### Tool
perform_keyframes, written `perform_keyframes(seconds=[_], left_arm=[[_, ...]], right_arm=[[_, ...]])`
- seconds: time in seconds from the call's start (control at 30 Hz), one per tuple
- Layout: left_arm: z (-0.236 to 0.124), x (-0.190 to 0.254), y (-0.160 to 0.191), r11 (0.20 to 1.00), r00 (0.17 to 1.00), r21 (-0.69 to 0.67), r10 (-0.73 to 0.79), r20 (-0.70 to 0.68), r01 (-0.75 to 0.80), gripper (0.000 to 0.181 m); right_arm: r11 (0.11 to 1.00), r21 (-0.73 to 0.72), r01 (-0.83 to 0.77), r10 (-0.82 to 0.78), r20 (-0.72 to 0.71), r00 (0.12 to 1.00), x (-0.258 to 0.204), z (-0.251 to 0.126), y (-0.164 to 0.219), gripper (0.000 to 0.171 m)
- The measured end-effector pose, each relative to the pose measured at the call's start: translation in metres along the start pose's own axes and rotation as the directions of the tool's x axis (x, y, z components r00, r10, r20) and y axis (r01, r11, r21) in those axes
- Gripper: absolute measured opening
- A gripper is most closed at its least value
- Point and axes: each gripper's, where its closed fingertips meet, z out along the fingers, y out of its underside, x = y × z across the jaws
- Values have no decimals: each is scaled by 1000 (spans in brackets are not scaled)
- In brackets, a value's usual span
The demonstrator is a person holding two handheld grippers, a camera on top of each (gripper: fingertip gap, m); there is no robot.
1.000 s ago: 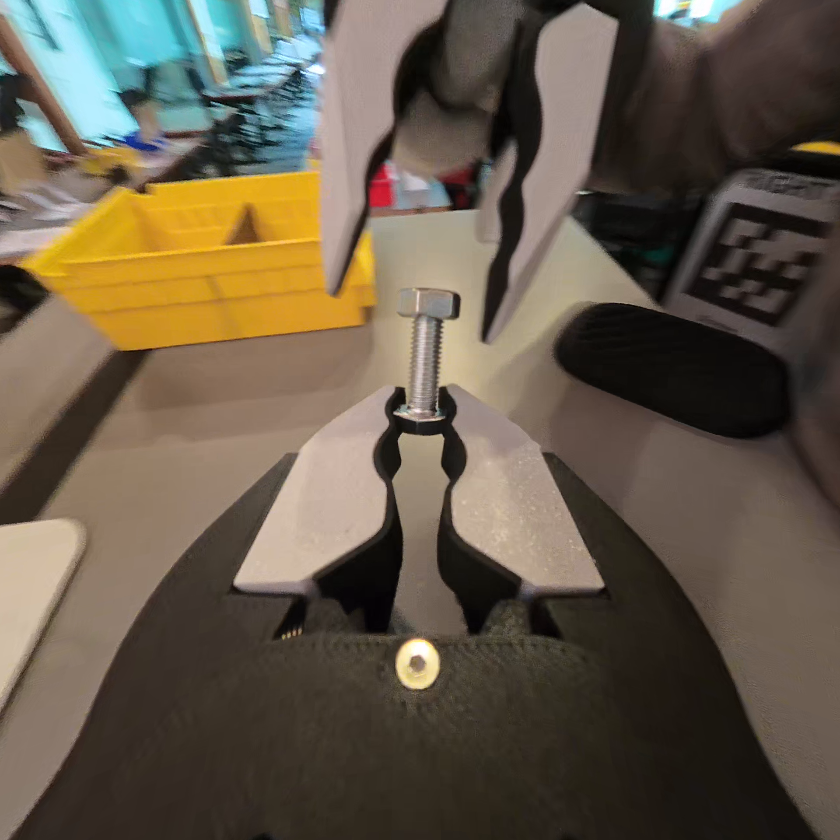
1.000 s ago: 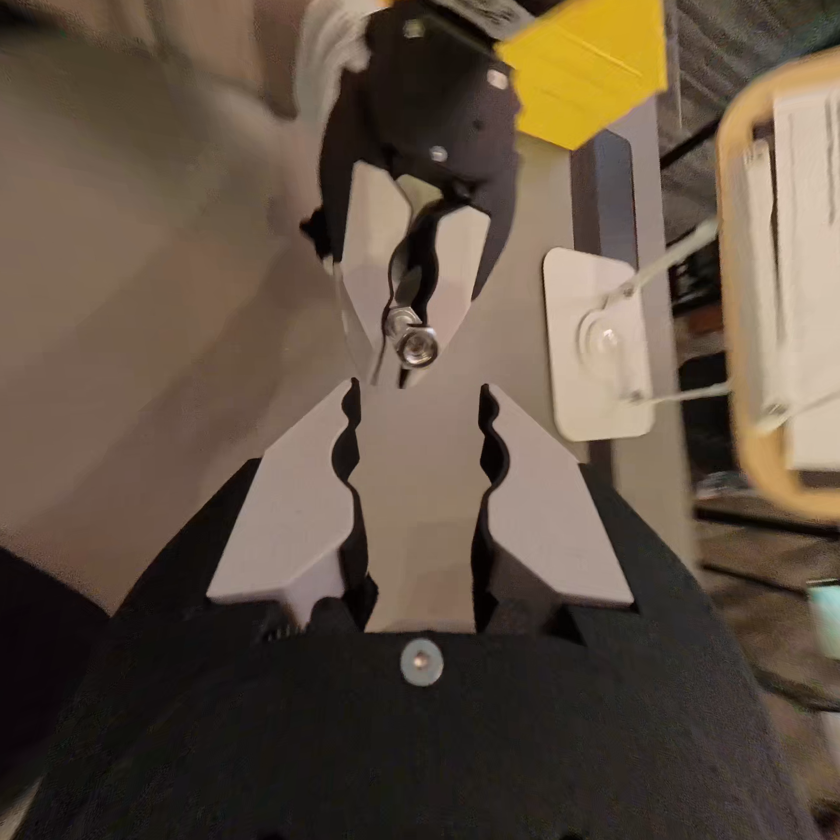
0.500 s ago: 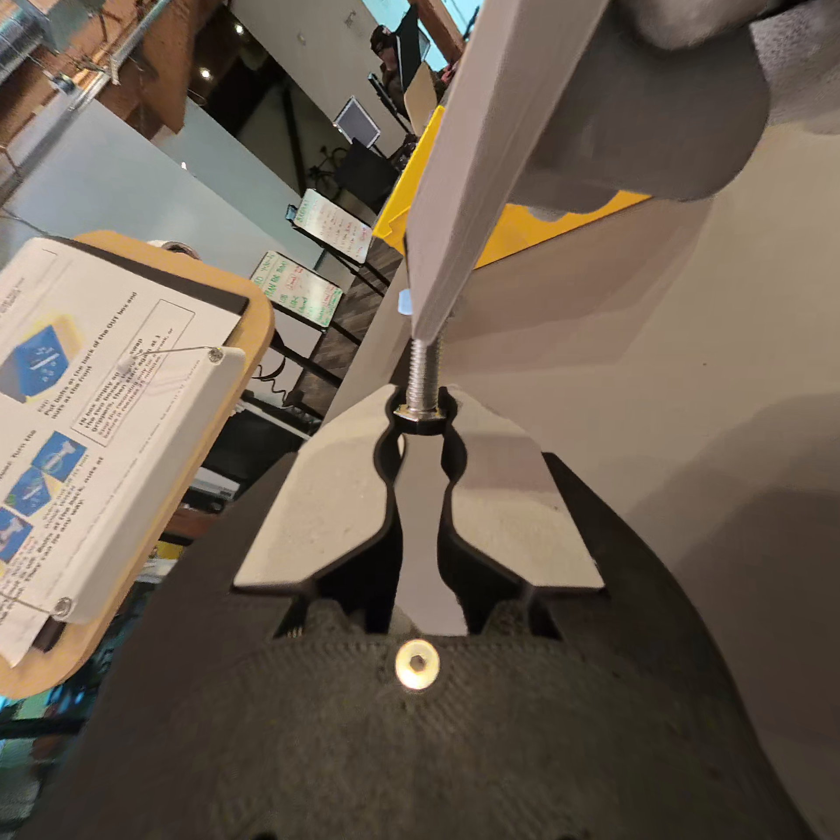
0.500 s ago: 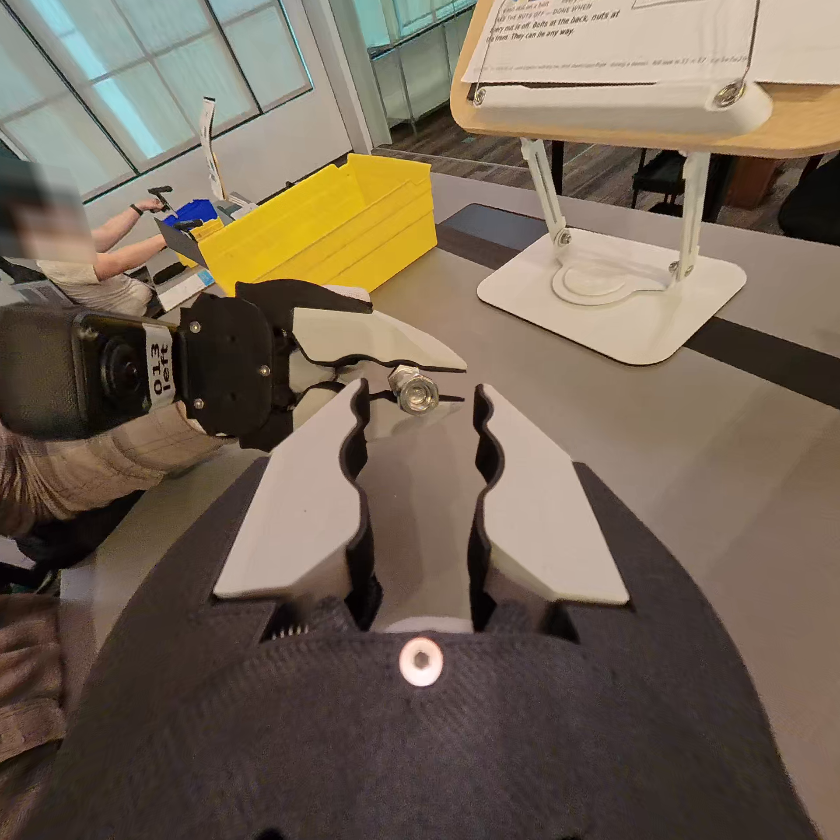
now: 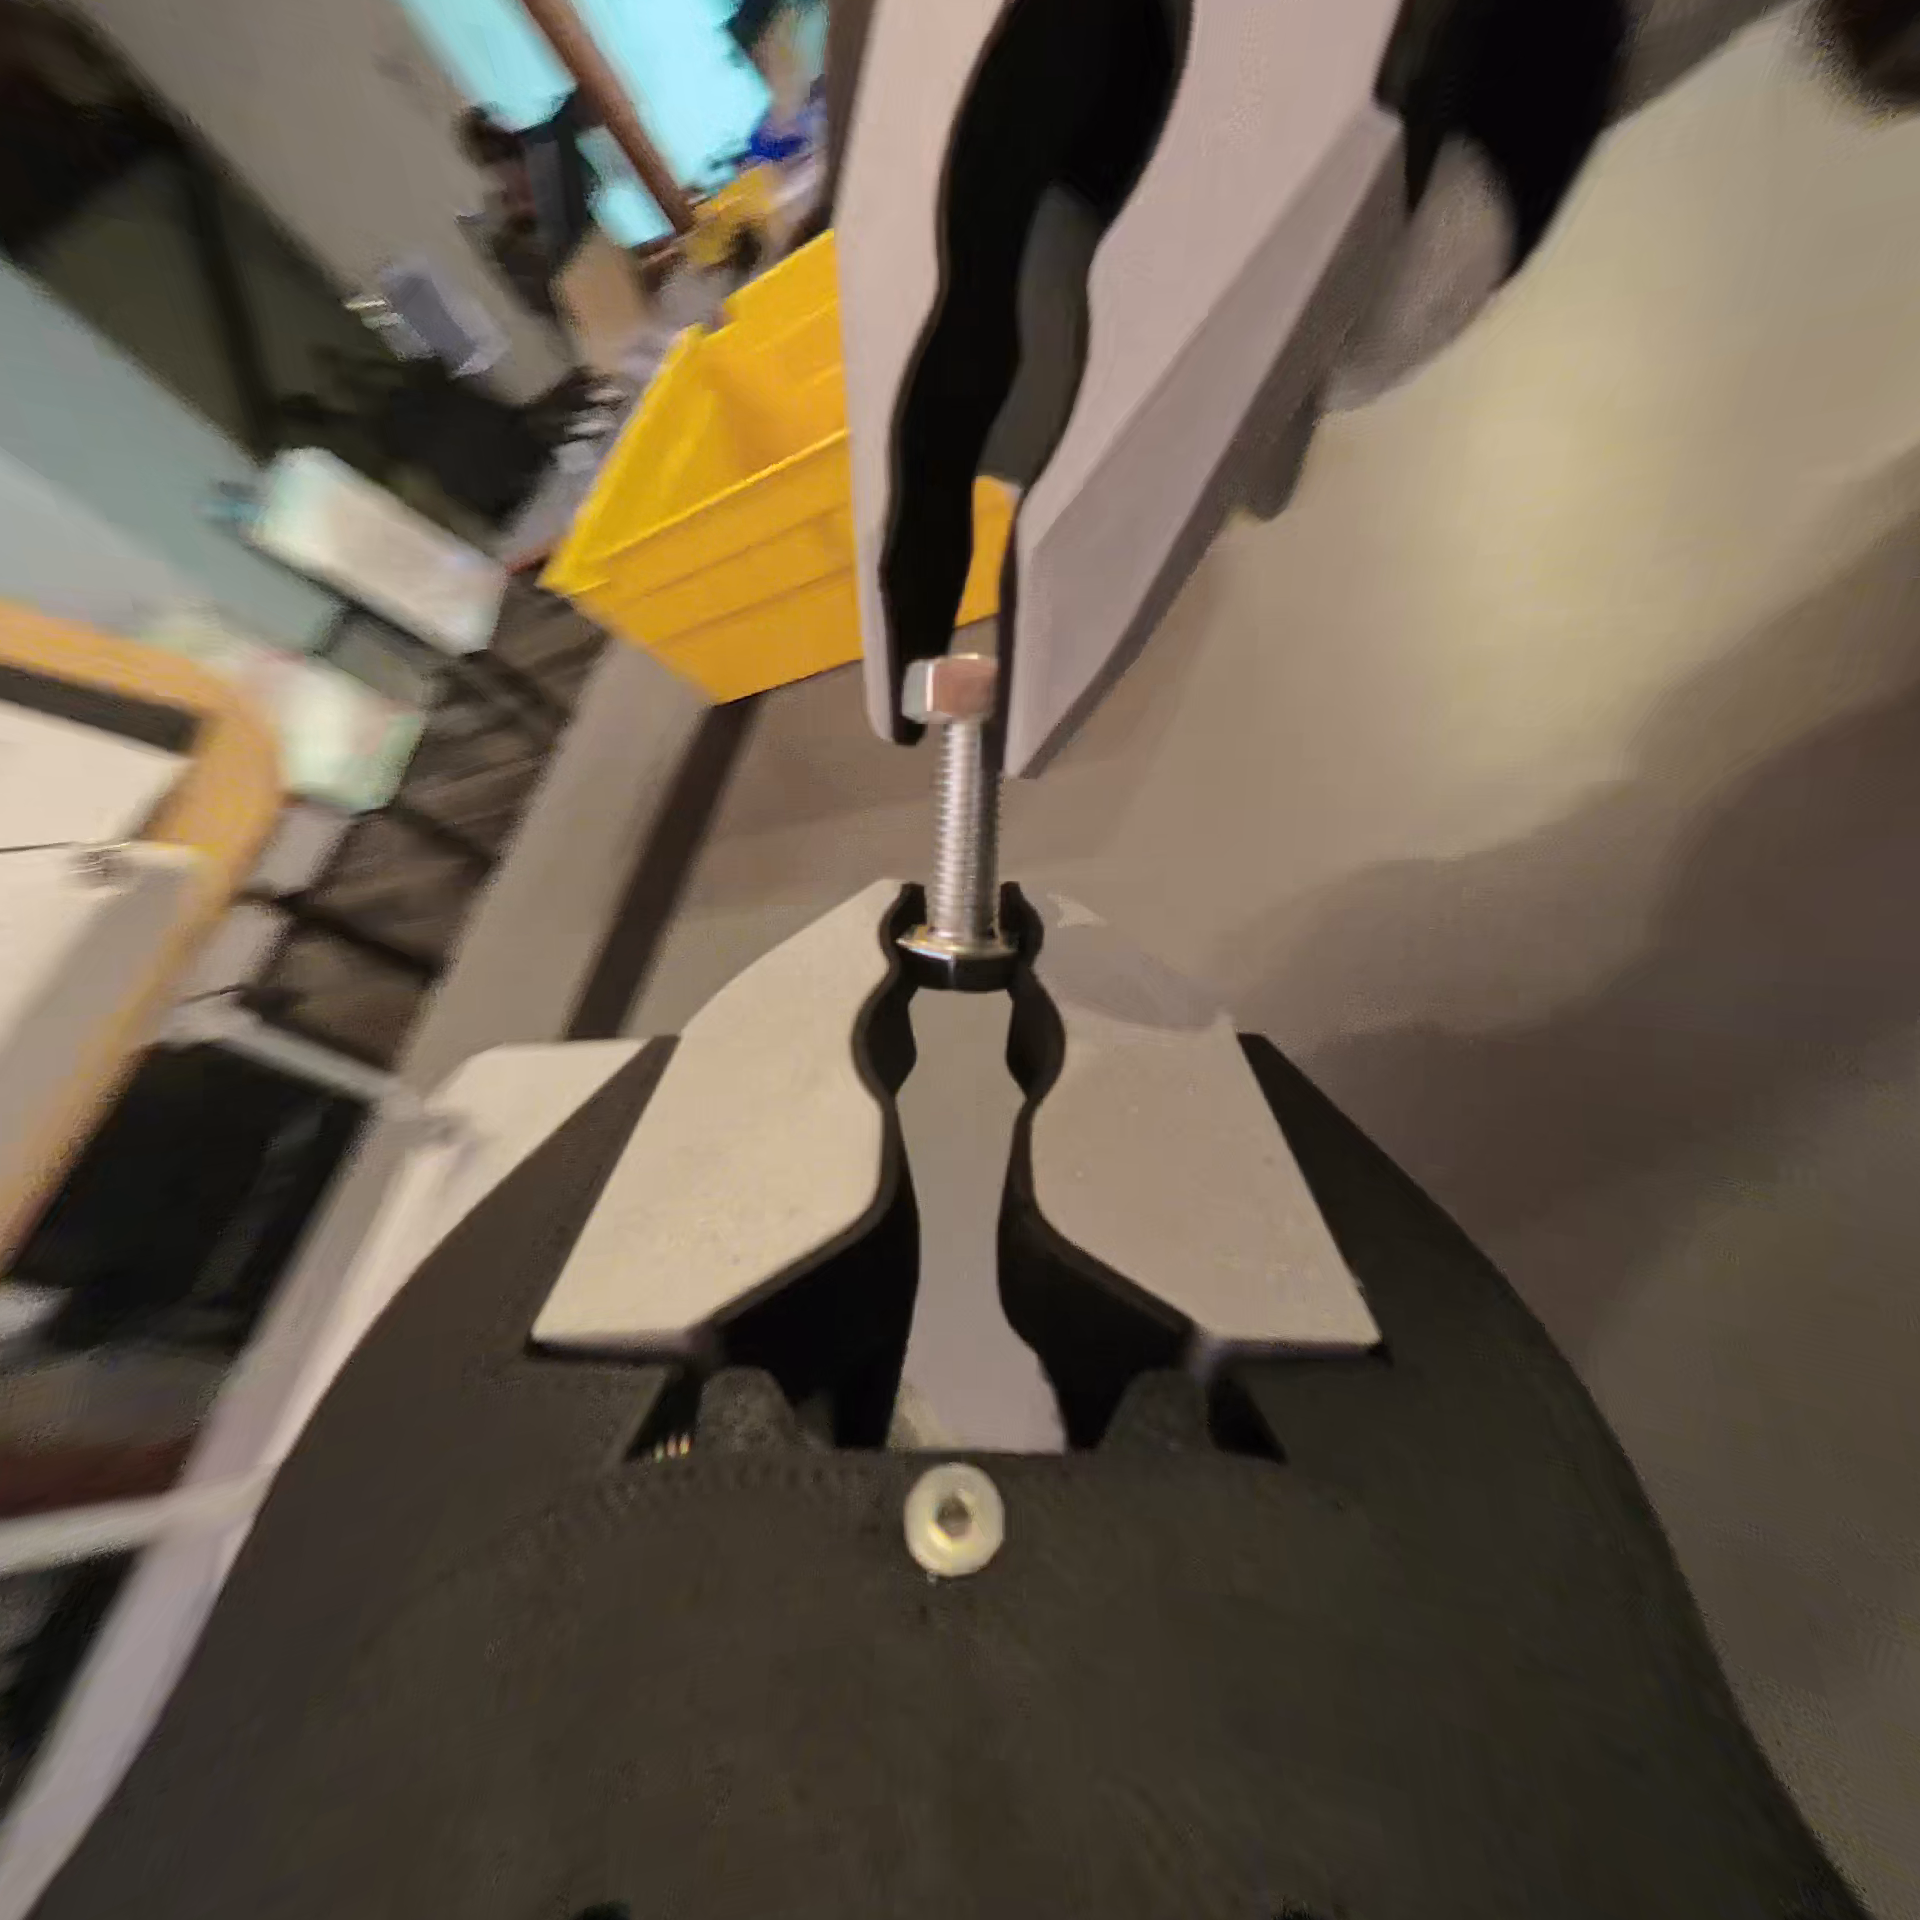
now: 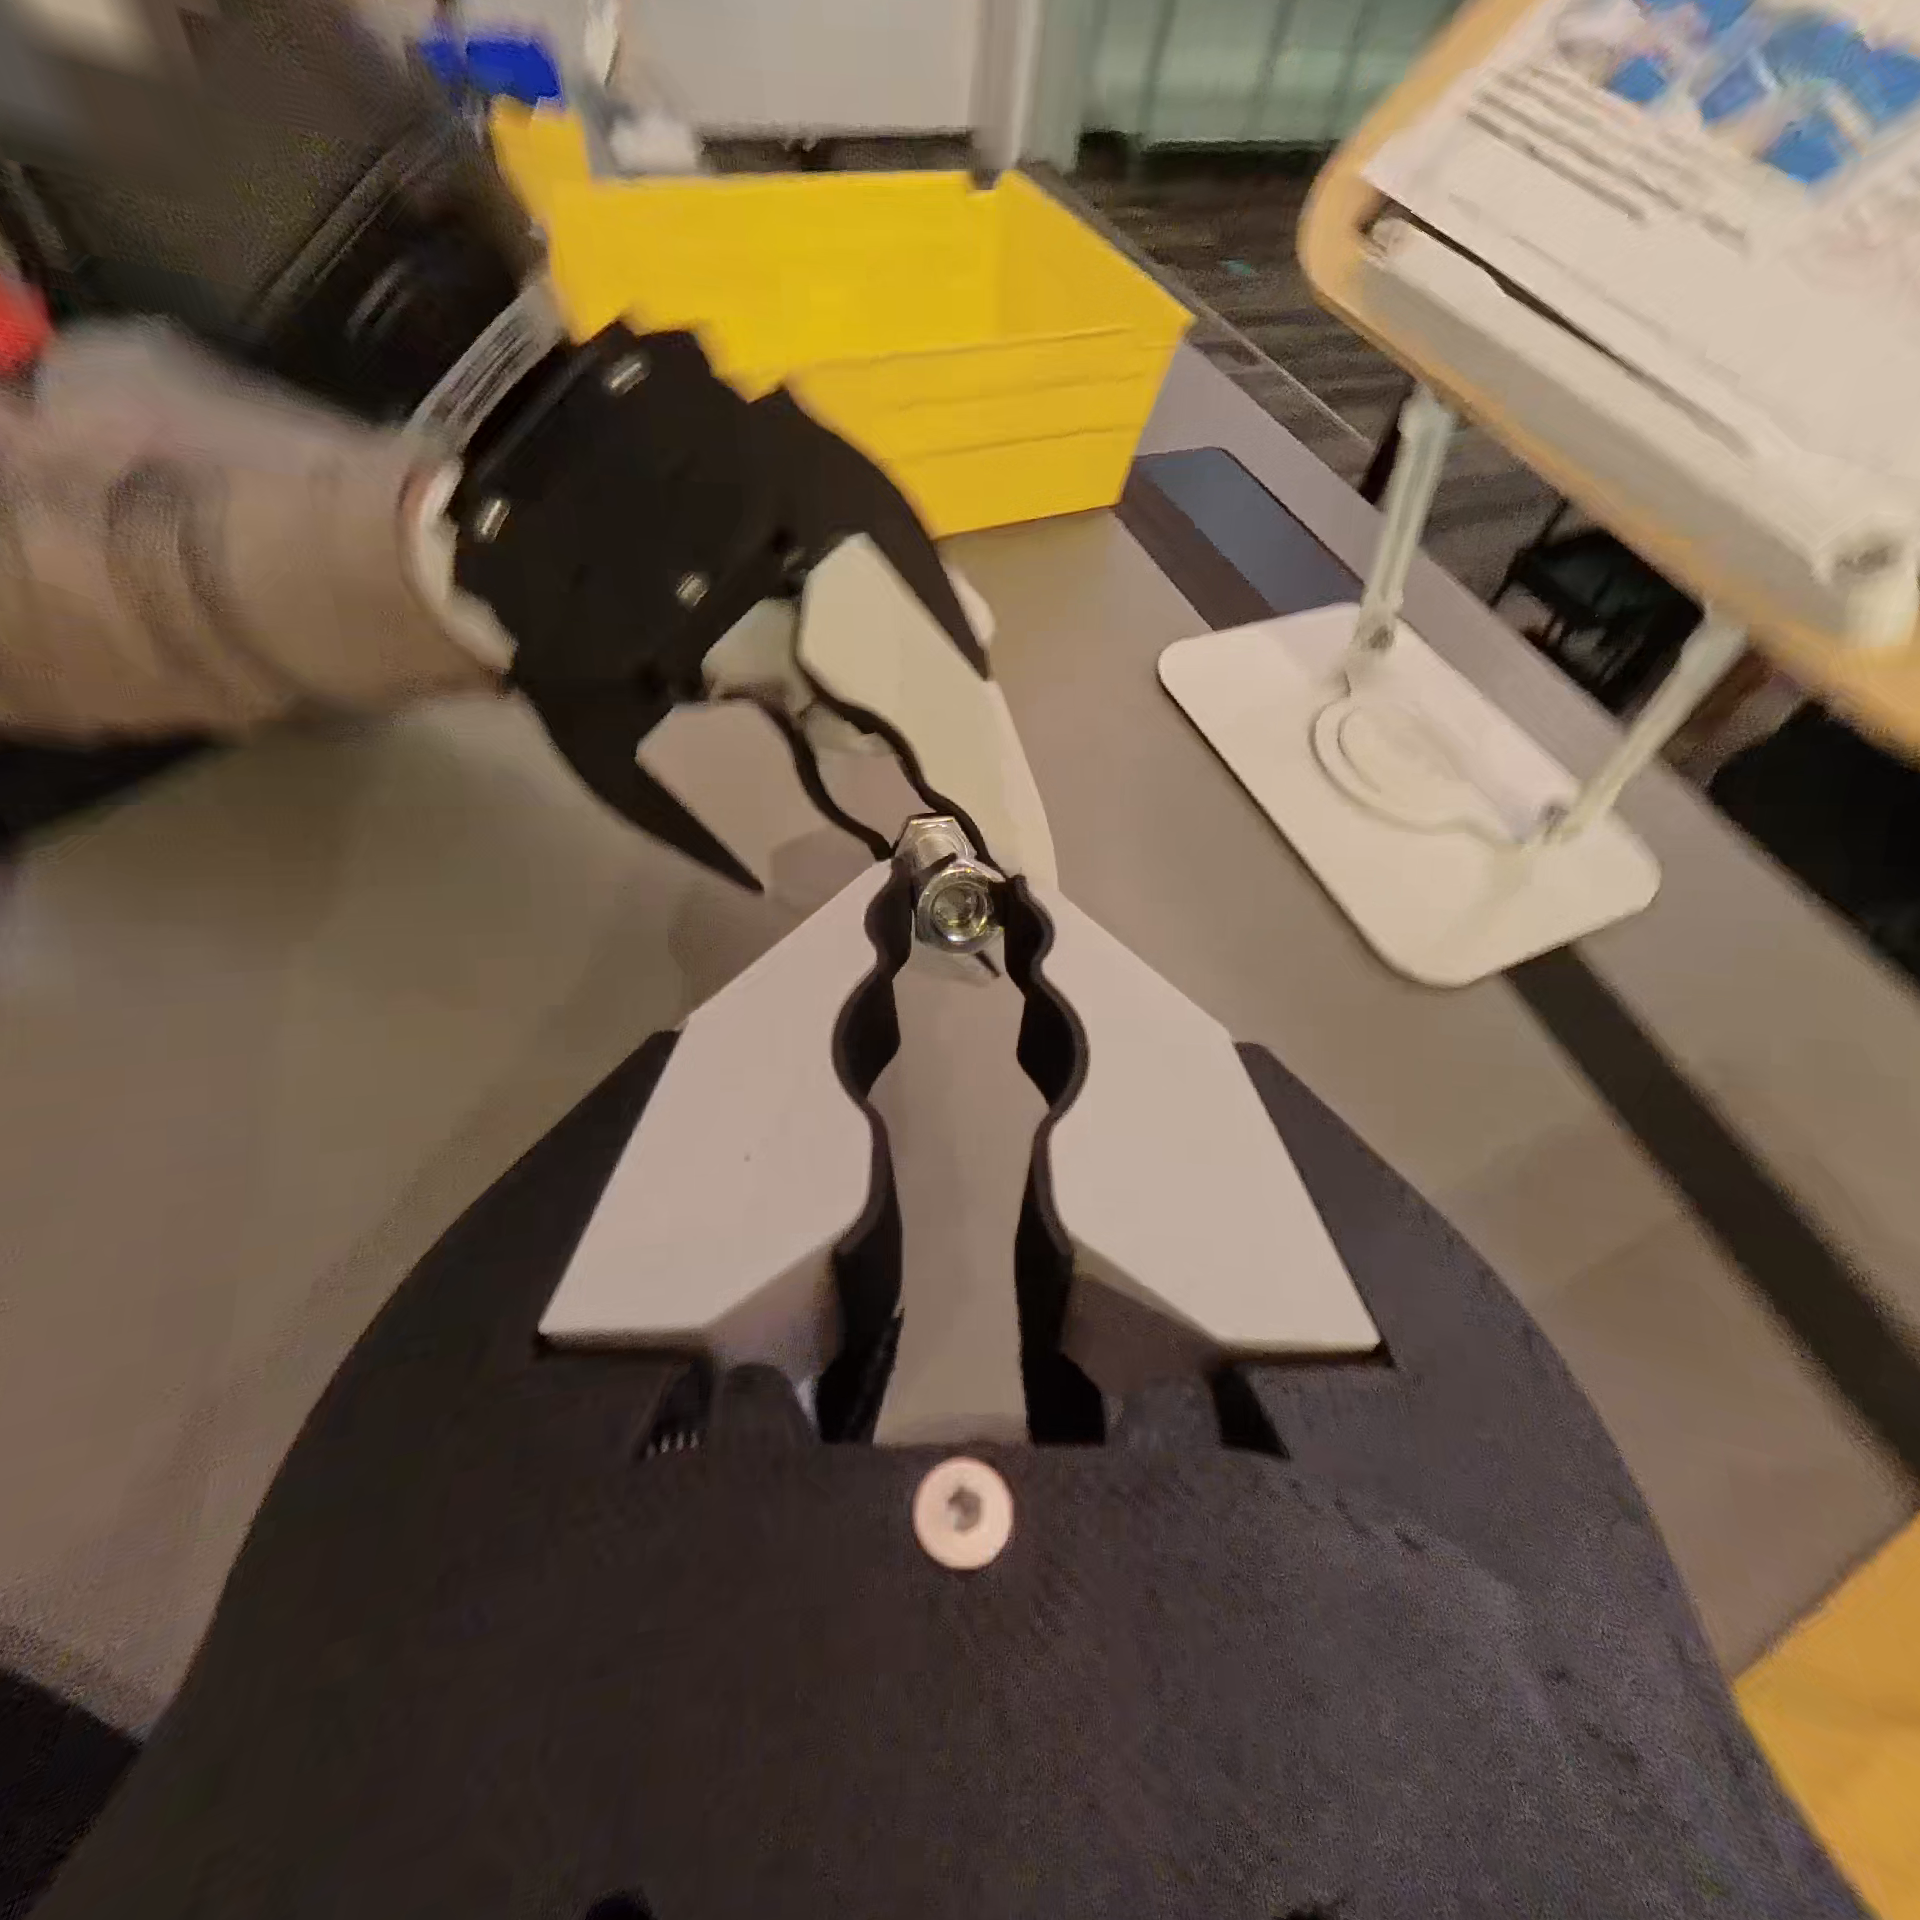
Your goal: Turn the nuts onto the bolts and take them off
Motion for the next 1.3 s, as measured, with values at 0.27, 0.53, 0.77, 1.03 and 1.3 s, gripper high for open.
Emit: perform_keyframes(seconds=[0.27,0.53,0.77,1.03,1.3], left_arm=[[-63,101,-22,915,548,79,-166,-820,396,14],[-80,81,-32,825,478,139,-172,-861,547,14],[-59,55,-18,838,636,154,-264,-725,524,14],[-48,62,-14,862,659,130,-268,-702,489,14],[-42,68,-6,887,674,94,-272,-686,453,14]], right_arm=[[456,-88,886,-823,338,457,-82,-10,-2,16],[264,-103,959,-926,250,282,-84,-15,-27,16],[661,-373,651,-714,-44,699,39,-86,-26,16],[713,-689,128,-376,-223,899,178,-205,115,16],[490,-871,-30,-162,-125,979,195,-192,253,16]])
